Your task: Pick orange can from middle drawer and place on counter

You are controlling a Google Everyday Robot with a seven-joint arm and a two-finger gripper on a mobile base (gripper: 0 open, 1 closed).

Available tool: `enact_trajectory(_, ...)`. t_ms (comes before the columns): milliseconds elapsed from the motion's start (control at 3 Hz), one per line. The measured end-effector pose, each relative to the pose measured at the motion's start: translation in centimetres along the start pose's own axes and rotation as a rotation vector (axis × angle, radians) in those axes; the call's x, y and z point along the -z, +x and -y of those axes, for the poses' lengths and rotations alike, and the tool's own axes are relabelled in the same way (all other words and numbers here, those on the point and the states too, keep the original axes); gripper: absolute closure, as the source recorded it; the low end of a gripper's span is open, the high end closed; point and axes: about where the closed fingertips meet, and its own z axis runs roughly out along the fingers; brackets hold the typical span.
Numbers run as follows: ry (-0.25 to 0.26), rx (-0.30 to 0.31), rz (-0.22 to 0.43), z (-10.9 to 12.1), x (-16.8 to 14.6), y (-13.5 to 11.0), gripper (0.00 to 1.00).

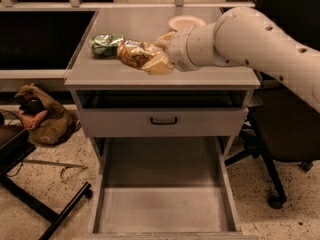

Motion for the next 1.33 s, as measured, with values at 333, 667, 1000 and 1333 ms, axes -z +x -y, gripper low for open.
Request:
enact_trajectory(333, 0.009, 0.024, 0.030, 0.3, -4.3, -0.7, 1.00)
enact_trajectory(667, 0.010, 0.048, 0.013, 0.4, -8.4, -0.6, 1.00)
enact_trajectory(1000, 0.030, 0.083, -0.069, 0.8, -11.3, 0.9, 1.00)
enact_trajectory(1333, 0.035, 0.079, -0.163, 1.5, -12.3, 3.9, 1.00)
